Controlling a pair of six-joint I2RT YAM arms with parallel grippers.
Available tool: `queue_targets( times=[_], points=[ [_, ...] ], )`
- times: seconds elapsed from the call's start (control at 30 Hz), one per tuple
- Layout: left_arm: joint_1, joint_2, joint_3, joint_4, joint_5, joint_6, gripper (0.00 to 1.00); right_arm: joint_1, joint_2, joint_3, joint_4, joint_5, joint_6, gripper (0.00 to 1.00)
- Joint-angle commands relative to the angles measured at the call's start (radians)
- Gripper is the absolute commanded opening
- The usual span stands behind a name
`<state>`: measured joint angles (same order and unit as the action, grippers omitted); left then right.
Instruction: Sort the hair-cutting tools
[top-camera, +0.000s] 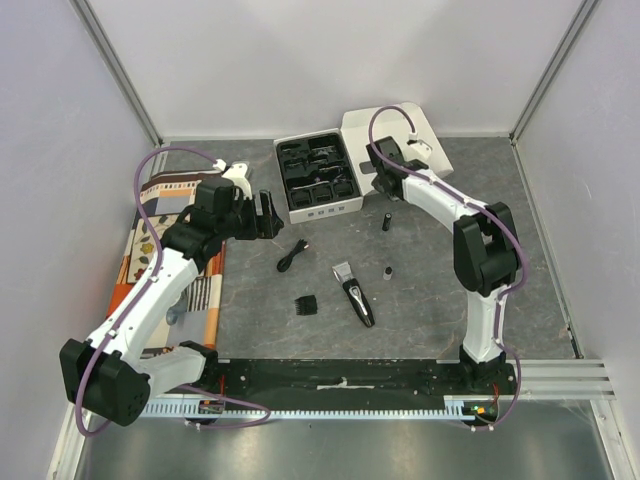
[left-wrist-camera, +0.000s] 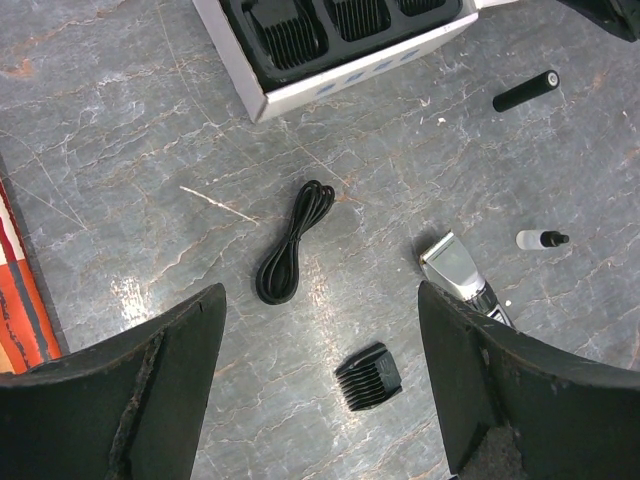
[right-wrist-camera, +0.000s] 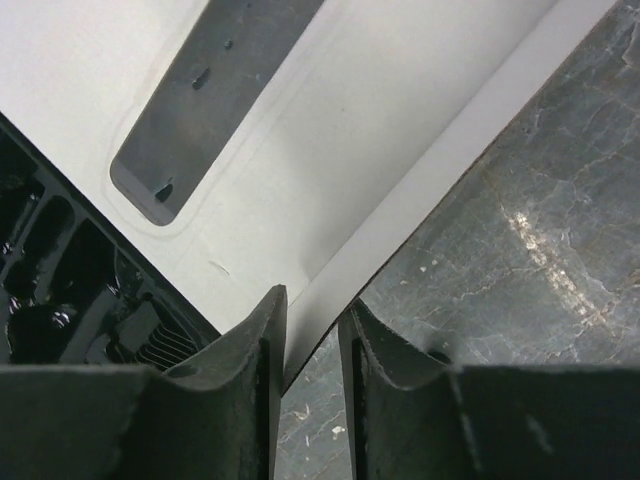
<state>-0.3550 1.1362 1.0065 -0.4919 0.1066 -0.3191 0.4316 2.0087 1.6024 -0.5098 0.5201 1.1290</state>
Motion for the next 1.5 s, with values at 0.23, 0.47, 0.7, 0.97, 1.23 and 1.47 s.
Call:
queue_targets(
  times=[0.23, 0.47, 0.7, 0.97, 1.23, 1.47],
  points=[
    [0.001, -0.004, -0.006, 0.016, -0.012, -0.025, 0.83, -0.039, 0.059, 0.106, 0.017, -0.155, -0.161, 0.0],
    [-0.001, -0.01, -0.011, 0.019, 0.005, -0.025, 0.83, -0.076, 0.101, 0.137, 0.017, -0.259, -0.339, 0.0],
    [0.001, -0.013, -0.02, 0.038, 0.059, -0.025, 0.83, -0.131, 0.137, 0.183, 0.008, -0.399, -0.582, 0.0],
    [-0.001, -0.019, -0.023, 0.052, 0.1, -0.025, 0.83, -0.14, 0.128, 0.191, -0.013, -0.433, -0.799, 0.0],
    [0.001, -0.021, -0.023, 0.053, 0.113, -0.026, 0.83, -0.14, 0.067, 0.169, -0.022, -0.505, -0.882, 0.0],
    [0.001, -0.03, -0.026, 0.059, 0.127, -0.028, 0.83, -0.139, 0.002, 0.165, -0.058, -0.591, -0.949, 0.0]
  ],
)
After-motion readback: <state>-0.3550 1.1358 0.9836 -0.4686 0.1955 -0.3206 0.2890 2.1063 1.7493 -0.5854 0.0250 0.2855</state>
